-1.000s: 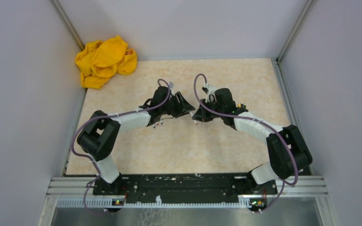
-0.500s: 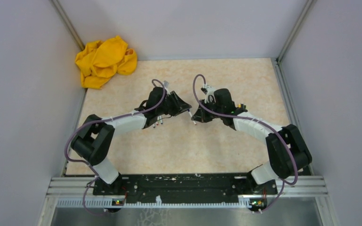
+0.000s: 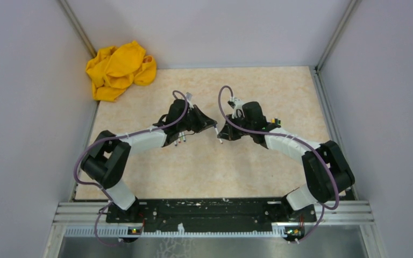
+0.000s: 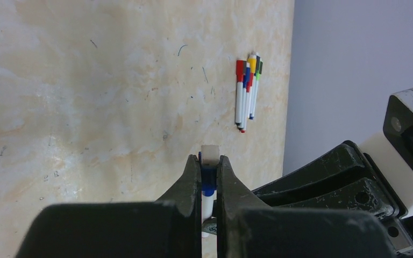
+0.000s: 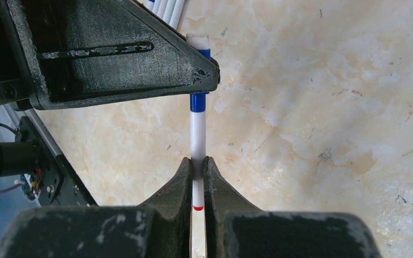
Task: Open the pen caps
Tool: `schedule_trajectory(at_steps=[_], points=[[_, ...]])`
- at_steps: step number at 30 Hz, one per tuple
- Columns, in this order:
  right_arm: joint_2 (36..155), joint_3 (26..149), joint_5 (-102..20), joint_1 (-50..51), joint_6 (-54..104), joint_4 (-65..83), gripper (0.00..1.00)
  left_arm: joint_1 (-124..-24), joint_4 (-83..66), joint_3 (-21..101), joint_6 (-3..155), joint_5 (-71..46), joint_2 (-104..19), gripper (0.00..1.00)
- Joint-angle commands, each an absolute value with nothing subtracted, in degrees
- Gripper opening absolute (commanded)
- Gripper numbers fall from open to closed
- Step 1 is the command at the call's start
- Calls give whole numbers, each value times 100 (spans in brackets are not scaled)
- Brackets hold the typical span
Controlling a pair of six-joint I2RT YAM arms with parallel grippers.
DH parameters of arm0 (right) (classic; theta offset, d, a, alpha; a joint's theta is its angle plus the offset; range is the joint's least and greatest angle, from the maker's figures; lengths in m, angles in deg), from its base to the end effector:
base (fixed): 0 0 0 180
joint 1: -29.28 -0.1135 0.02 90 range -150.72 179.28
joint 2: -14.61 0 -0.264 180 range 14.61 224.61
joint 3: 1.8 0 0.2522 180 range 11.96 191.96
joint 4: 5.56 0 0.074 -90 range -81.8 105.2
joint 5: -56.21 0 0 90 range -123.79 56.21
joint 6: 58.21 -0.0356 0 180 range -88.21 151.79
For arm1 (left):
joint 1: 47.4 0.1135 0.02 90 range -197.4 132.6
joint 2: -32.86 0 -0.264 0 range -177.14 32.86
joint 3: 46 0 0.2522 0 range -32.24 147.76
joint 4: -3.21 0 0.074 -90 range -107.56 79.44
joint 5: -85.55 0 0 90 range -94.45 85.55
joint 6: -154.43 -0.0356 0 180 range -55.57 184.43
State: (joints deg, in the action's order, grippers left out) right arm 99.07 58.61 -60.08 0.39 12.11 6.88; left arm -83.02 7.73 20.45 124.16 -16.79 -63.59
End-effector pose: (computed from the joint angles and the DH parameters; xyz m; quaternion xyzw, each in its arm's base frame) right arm 0.2638 0.1636 0.2105 -0.1719 0.8585 0.3654 0.3161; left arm 0.2933 -0.2195 0.2029 -0.1195 0.8342 -0.4535 0.2901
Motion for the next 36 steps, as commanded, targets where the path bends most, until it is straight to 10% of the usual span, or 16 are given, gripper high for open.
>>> schedule_trajectory(at_steps=[1,5,11,15,20,36], points=[[9834,6069,-5988,-85,1296,523,4,-8274,1170,2021,12524,-1832,-6363,0],[9839,6067,-5949,-96,1306,369,33,-8279,1197,2035,12491,-1885,-6348,0],[10043,6203,-5918,-123,1287,271,34,-8278,1208,2057,12482,-2012,-6396,0],[10173,6309,-5842,-120,1319,264,30,-8250,1237,2003,12481,-2031,-6398,0],[10407,6459,-5807,-122,1300,245,0,-8227,1241,1975,12436,-1959,-6409,0],[10380,5813,-5111,-166,1134,321,0,-6906,1034,3169,12114,-2051,-7848,0]])
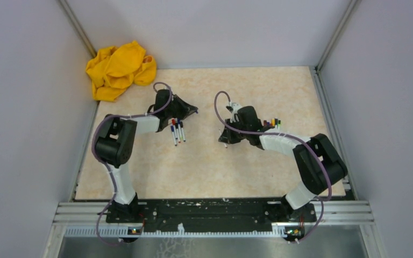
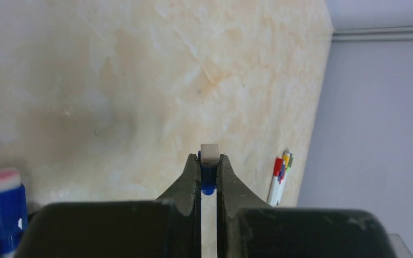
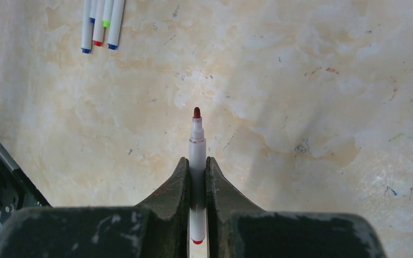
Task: Open the pen caps
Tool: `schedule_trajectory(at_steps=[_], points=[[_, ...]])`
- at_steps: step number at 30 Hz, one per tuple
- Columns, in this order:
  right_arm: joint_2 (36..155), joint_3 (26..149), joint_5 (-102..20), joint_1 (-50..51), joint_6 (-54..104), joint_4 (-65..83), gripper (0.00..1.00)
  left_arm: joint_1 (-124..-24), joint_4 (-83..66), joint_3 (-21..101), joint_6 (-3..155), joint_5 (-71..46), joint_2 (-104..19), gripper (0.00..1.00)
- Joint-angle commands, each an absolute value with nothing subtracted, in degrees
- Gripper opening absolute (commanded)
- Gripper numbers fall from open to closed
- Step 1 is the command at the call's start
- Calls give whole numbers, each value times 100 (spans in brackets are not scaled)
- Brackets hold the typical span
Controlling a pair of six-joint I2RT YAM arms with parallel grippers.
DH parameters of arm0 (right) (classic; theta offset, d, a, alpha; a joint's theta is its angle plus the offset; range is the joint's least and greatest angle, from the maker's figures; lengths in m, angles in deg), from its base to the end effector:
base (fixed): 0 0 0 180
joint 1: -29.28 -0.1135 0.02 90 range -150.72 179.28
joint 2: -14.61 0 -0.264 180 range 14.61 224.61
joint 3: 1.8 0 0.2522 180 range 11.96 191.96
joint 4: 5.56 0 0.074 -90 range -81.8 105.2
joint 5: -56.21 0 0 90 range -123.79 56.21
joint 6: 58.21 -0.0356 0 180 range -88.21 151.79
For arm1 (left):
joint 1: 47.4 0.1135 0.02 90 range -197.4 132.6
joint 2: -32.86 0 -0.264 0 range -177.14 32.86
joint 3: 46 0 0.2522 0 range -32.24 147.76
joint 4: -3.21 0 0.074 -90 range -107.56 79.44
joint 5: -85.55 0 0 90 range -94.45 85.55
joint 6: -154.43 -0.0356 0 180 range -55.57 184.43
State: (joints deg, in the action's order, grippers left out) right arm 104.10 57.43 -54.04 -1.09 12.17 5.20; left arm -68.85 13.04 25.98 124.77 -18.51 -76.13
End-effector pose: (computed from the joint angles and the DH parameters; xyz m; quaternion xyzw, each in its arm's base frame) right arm 0.2669 0.1707 0.1799 -0.1565 0.8851 0.3174 0.3023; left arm 0.3727 -0.1557 0.1617 -0.2218 0.8200 -0.4176 0.3226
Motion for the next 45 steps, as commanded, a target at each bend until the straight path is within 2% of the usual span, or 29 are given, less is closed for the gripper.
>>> schedule_trajectory(at_steps=[1,4,11,16,21,30,34,37,41,45], points=[[10412,5874,-4949,-166,1120,371,0,-6945,713,3419,11835,-2163,-7988,0],[10606,6287,-4419,-172,1112,676,0,-7145,130,3836,11188,-2009,-8233,0],[11497,7585,-3168,-166,1120,1586,0,-7577,-1258,4533,10199,-808,-8476,0],[12242,8327,-2765,-143,1078,1965,0,-7714,-1960,4892,9855,53,-8632,1],[12703,8713,-2657,-140,1044,2109,0,-7831,-2501,5220,9553,705,-8796,10],[13061,9062,-2346,-140,1036,2451,0,-7924,-2713,5375,9358,904,-8870,30],[13082,8944,-2303,-142,967,2422,14,-7968,-2757,5311,9398,888,-8850,38],[13118,8915,-2309,-140,955,2407,23,-7988,-2741,5289,9422,880,-8835,40],[13120,8884,-2342,-140,955,2376,29,-8001,-2679,5234,9467,871,-8762,41],[13062,8884,-2342,-139,972,2372,31,-8015,-2665,5269,9473,874,-8746,43]])
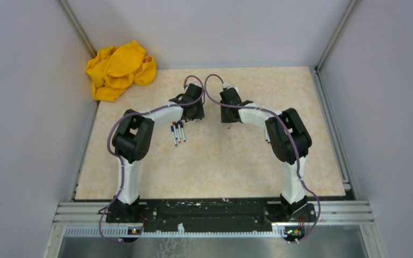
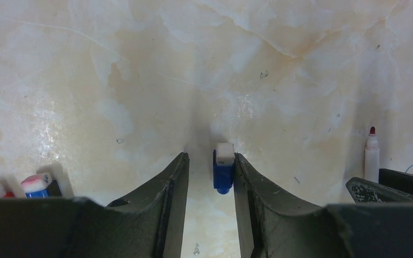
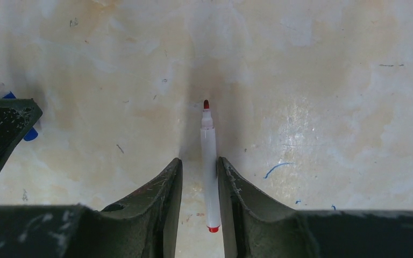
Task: Open the pen caps
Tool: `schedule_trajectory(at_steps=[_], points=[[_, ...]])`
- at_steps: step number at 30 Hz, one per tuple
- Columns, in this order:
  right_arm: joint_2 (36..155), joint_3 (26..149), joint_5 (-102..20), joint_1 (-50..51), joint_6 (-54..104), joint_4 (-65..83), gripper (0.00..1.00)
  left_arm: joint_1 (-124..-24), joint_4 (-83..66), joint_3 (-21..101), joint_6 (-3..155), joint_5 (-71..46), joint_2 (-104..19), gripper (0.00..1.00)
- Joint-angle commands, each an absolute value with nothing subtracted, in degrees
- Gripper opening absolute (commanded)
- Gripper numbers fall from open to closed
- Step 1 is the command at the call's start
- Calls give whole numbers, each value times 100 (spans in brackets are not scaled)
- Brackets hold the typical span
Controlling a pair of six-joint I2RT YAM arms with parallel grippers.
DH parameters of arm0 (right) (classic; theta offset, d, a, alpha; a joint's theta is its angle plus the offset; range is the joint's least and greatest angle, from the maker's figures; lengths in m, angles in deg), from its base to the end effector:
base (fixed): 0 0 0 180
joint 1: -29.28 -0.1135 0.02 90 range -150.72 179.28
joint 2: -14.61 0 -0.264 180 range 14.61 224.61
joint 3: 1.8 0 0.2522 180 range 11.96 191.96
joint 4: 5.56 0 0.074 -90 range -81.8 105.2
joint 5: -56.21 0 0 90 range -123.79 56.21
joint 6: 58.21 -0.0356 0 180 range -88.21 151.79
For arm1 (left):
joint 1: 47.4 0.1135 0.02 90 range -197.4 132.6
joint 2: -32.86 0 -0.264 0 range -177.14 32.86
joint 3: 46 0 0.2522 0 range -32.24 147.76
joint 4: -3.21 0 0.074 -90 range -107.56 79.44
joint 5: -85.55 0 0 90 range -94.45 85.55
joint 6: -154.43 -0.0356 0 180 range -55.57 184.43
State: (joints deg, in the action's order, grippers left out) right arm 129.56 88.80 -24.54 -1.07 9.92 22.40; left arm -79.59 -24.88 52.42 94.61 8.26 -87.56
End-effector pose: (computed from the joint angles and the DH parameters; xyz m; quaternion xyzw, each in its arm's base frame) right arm 0.3721 0.2112 0.1625 -0.0438 0.9427 0.0732 0.3227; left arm 0.3912 -0.2370 0.1633 -0.0214 0.9347 -0.0866 0.3440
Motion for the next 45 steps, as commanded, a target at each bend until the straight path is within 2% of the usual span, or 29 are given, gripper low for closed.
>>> schedule_trajectory(at_steps=[1,9,19,25,34,45], points=[[13036,8883,-2342,-140,981,2361,31,-8018,-2670,5267,9477,877,-8754,44],[12720,8786,-2280,-140,1049,2311,32,-8045,-2737,5274,9508,808,-8846,57],[11809,8319,-1727,17,1076,2326,34,-8036,-2446,4881,9747,1017,-8312,57],[11175,7729,-1608,386,1067,2416,43,-8036,-2197,4607,9833,1058,-7782,60],[10762,6944,-1411,822,1084,2588,43,-8037,-1455,3898,10111,755,-7070,60],[10661,6648,-1193,988,1100,2603,43,-8058,-1299,3642,10178,619,-6843,60]])
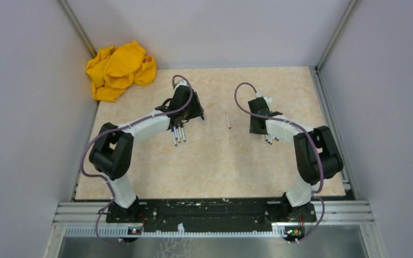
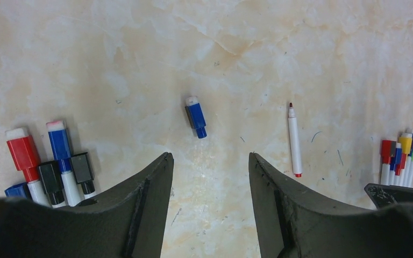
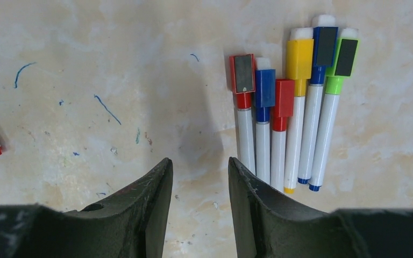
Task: Open the pen caps
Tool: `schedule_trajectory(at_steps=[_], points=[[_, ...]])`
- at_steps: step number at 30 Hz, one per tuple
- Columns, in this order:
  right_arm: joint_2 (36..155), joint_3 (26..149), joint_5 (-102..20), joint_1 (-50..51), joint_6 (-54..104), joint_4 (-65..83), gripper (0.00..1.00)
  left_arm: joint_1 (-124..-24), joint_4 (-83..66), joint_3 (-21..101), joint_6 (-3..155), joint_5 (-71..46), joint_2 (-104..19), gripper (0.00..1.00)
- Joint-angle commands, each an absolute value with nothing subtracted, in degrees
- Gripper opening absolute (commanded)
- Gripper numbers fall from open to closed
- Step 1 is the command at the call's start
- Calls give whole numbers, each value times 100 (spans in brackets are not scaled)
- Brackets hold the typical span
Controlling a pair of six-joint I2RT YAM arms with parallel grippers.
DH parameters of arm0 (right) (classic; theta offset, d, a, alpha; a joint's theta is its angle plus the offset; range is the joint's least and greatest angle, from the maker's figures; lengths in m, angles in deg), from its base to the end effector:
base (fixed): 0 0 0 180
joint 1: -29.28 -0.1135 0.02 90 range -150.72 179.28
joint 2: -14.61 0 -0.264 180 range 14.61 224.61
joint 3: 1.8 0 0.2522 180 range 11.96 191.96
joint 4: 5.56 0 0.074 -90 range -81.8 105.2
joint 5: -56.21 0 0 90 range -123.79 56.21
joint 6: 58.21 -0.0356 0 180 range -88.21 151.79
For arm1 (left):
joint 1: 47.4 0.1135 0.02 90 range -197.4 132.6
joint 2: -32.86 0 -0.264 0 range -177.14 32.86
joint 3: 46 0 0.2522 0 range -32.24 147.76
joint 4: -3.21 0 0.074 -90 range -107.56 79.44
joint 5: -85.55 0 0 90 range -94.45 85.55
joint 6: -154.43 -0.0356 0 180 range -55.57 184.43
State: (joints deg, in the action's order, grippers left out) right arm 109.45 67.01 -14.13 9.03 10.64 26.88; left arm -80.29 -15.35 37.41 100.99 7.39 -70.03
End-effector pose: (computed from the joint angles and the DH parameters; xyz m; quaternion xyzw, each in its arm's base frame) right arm 0.3092 0.1013 0.1742 0.0538 0.9479 -0.0591 0.3085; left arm 0.3419 -0.2124 0.2197 -0.0738 0.8922 -0.1720 0.4109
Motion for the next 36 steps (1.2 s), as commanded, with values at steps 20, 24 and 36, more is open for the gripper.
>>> schedule_trajectory(at_steps=[20,24,36], points=[[11040,6527,-1338,1256,1237,2353,42,-8098,-1203,3620,10225,582,-6988,60],[11037,6519,-1371,1248,1241,2312,42,-8107,-1175,3612,10225,590,-6995,60],[11254,6542,-1472,1256,1195,2364,33,-8106,-1161,3577,10242,597,-7041,60]])
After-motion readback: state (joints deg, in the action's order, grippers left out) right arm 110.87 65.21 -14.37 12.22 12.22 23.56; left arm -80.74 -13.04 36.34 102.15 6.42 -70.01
